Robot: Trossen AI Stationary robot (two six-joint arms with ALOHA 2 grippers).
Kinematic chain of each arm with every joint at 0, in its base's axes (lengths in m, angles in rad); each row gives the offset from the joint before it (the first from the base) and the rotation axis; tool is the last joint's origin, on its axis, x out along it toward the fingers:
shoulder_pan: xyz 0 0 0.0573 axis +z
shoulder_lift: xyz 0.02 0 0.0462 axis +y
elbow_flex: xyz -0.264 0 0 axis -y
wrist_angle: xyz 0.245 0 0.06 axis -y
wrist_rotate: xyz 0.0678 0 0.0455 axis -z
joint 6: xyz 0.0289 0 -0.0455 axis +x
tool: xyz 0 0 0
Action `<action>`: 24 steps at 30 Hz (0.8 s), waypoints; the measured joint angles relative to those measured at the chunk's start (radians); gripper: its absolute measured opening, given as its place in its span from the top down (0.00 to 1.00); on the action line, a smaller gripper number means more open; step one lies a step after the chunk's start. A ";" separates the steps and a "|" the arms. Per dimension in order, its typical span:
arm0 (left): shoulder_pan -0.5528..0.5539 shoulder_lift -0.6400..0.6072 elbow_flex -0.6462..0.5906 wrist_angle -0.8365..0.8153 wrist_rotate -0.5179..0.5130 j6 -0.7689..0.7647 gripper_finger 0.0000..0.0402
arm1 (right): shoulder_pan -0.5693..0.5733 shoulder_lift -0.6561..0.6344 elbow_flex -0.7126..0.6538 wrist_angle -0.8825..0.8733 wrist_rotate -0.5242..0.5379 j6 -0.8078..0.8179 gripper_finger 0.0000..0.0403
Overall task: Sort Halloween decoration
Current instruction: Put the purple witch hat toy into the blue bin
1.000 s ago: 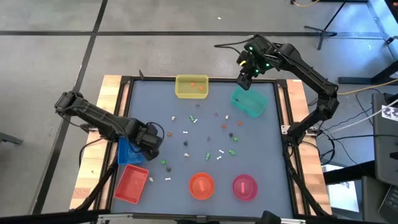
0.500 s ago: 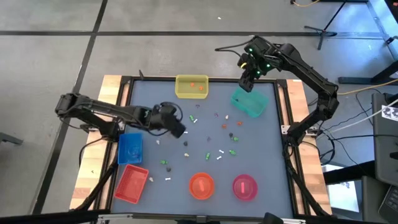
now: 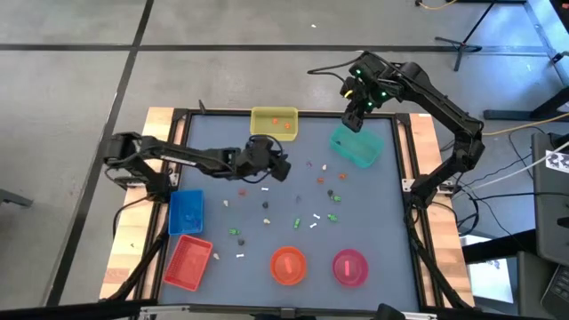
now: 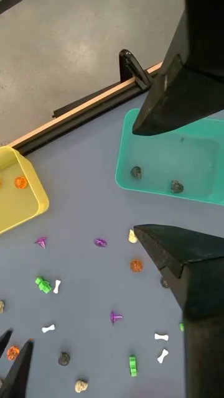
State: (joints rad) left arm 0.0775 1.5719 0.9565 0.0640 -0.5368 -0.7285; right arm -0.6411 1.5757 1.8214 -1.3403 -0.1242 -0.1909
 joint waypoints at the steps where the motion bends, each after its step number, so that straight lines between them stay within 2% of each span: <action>1: 0.006 0.021 0.000 0.038 0.000 0.000 0.67 | 0.000 0.000 0.000 0.000 0.000 0.000 0.39; 8: 0.057 0.120 0.000 0.155 -0.006 -0.002 0.67 | 0.000 0.000 0.000 -0.001 0.000 0.000 0.39; 24: 0.140 0.260 0.000 0.202 -0.005 -0.003 0.67 | 0.000 0.000 0.000 -0.001 0.000 0.000 0.39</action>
State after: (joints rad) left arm 0.2171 1.8321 0.9565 0.2661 -0.5423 -0.7315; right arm -0.6407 1.5757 1.8214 -1.3411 -0.1242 -0.1905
